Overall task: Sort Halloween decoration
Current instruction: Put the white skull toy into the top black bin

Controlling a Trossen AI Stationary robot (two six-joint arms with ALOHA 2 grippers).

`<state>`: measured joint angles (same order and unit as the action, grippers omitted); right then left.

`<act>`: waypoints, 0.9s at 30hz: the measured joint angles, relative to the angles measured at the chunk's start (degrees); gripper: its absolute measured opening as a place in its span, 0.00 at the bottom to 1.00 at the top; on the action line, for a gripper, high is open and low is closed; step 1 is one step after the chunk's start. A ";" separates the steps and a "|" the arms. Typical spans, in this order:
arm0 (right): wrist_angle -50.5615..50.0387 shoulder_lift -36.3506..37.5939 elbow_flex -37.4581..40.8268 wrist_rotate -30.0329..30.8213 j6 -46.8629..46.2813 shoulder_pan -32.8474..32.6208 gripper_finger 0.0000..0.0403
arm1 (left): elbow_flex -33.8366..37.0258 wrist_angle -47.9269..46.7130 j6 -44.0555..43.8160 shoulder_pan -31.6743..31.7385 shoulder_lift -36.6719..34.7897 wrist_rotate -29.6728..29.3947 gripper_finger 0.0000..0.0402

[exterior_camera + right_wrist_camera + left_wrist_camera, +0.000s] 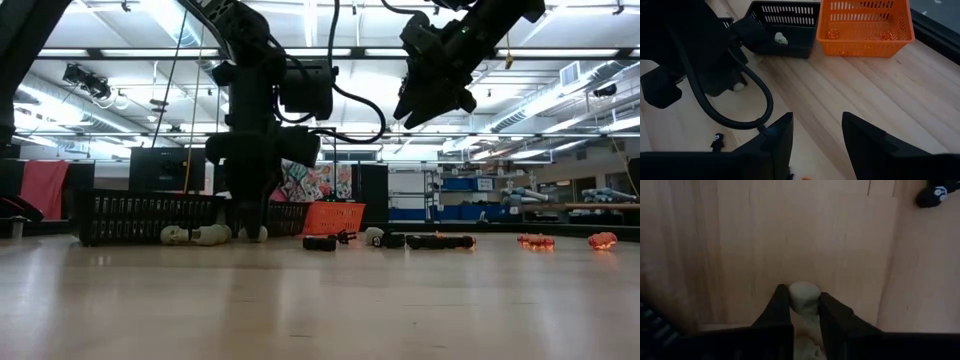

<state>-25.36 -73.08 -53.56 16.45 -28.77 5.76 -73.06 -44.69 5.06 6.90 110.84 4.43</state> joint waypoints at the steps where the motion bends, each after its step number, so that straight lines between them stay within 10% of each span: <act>1: 0.02 0.00 0.00 0.00 0.00 0.00 0.43 | -0.22 -0.39 0.00 -0.01 0.04 0.00 0.10; 27: -0.21 0.00 0.00 -0.02 0.24 0.00 0.43 | -8.74 -6.11 2.05 7.68 -6.65 -9.32 0.09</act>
<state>-25.57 -73.08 -53.56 16.43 -28.53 5.76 -81.80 -50.79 7.11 14.58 104.19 -4.89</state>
